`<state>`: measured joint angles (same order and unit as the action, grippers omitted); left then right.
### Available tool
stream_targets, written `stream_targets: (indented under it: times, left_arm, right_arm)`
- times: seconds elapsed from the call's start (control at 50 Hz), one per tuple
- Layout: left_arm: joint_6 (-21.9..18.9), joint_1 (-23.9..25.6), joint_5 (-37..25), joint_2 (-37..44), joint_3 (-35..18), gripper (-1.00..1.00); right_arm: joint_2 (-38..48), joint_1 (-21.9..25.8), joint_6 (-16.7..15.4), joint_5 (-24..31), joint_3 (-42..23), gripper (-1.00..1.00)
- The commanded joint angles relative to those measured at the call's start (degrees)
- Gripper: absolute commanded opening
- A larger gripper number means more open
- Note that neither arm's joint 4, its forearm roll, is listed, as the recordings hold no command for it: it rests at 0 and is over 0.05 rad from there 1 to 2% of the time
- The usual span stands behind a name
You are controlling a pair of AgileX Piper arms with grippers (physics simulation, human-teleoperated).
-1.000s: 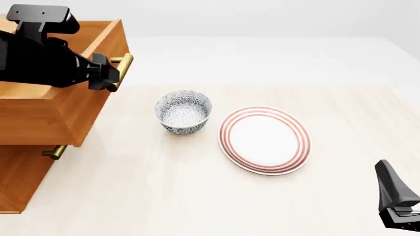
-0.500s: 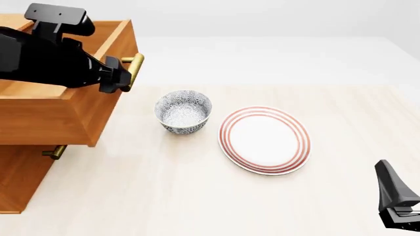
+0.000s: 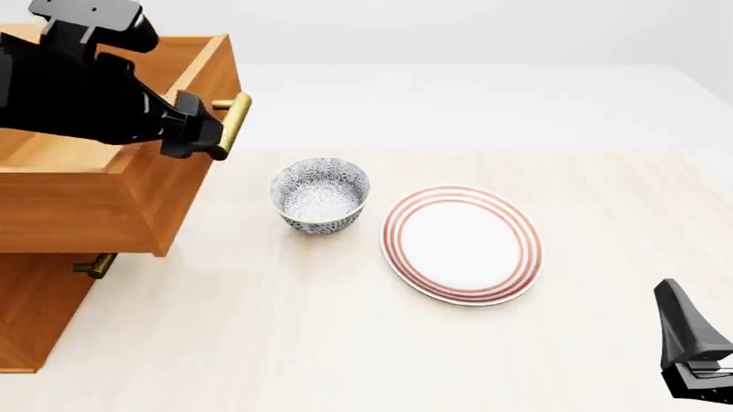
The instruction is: Open the top drawer of the cabinet.
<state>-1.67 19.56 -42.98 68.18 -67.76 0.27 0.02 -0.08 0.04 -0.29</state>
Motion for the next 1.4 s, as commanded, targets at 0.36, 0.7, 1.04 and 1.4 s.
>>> stream_targets:
  times: [0.36, 0.7, 1.04, 1.4]
  left_arm:
    - [-5.09, 0.06, -4.58, -3.84, -4.29, 1.0]
    - [-6.95, -1.39, -5.76, -6.76, -5.32, 1.0]
    - [-8.99, -5.12, -6.83, -14.92, -5.02, 1.0]
    - [-9.98, -6.59, -8.59, -19.96, -6.14, 1.0]
  right_arm:
    - [0.0, 0.01, 0.0, -0.03, 0.03, 1.0]
    - [-0.01, 0.0, -0.01, -0.04, 0.03, 1.0]
    - [0.0, 0.01, -0.01, -0.03, 0.03, 1.0]
    - [-0.01, 0.0, 0.0, -0.04, 0.03, 1.0]
